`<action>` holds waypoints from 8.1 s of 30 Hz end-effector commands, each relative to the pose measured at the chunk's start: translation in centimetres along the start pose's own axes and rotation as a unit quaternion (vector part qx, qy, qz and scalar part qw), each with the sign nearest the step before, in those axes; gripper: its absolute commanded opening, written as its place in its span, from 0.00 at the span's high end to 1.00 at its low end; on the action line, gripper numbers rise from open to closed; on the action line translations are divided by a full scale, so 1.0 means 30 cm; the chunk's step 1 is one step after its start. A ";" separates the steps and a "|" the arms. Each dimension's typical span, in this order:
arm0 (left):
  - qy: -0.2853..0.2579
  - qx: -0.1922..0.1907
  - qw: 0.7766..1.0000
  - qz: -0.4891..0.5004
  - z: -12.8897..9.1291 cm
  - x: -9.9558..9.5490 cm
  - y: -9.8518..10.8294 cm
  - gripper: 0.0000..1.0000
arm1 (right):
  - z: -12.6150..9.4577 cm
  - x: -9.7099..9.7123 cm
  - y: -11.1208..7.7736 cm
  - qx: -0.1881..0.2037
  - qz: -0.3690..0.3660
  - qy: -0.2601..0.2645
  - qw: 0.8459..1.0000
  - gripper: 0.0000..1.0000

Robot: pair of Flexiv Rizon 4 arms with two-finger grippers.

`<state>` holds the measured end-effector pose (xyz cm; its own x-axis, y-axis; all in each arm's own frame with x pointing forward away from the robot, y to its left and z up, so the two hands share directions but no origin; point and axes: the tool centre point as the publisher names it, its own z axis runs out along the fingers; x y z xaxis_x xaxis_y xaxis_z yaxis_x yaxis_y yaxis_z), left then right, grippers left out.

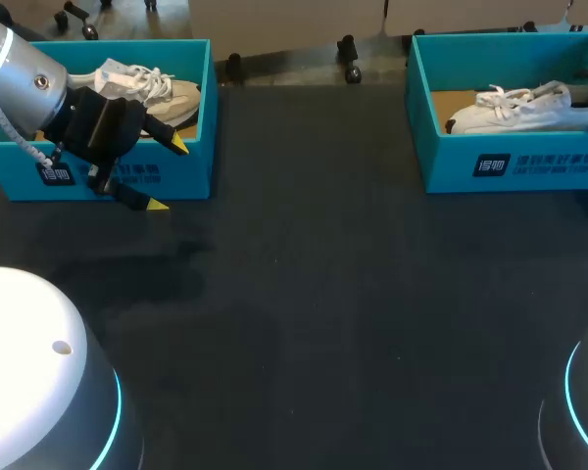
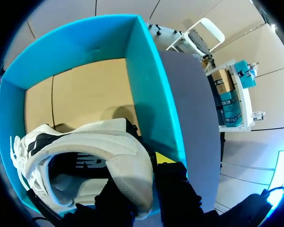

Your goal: Take the shoe out of the shoebox, open the shoe tongue, remove and reinsert the insole, then place the shoe into the shoebox

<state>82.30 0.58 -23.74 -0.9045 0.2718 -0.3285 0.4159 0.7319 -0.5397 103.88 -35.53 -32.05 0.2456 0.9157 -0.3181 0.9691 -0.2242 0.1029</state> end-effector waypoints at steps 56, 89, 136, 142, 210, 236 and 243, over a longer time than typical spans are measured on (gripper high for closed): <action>0.000 -0.001 1.000 0.000 -0.001 0.001 -0.001 0.00 | -0.046 0.024 -0.073 -0.033 0.025 -0.013 0.999 0.55; 0.000 -0.001 1.000 0.000 -0.001 0.001 -0.001 0.00 | -0.447 0.281 -0.270 -0.084 -0.002 0.053 0.995 0.54; -0.026 -0.098 0.987 -0.121 -0.137 -0.362 0.320 0.00 | -0.459 0.500 -0.432 -0.042 -0.007 0.081 0.996 0.54; 0.014 -0.103 0.994 -0.026 -0.198 -0.427 0.398 0.00 | -0.453 0.494 -0.430 -0.037 -0.013 0.079 0.996 0.54; 0.126 -0.240 0.865 0.422 -0.296 -0.649 0.656 0.00 | -0.529 0.480 -0.611 -0.061 -0.053 0.094 0.992 0.00; 0.235 -0.247 0.767 0.544 -0.387 -0.835 1.074 0.00 | -0.529 0.480 -0.611 -0.061 -0.053 0.094 0.992 0.00; 0.234 -0.248 0.766 0.545 -0.361 -0.853 1.130 0.00 | -0.529 0.480 -0.611 -0.061 -0.053 0.094 0.992 0.00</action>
<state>117.36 24.89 -24.60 -0.0308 0.9995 0.0100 0.9646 0.0271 0.2625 89.38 -12.90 -23.52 0.1223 0.9806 -0.1535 0.9769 -0.0917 0.1928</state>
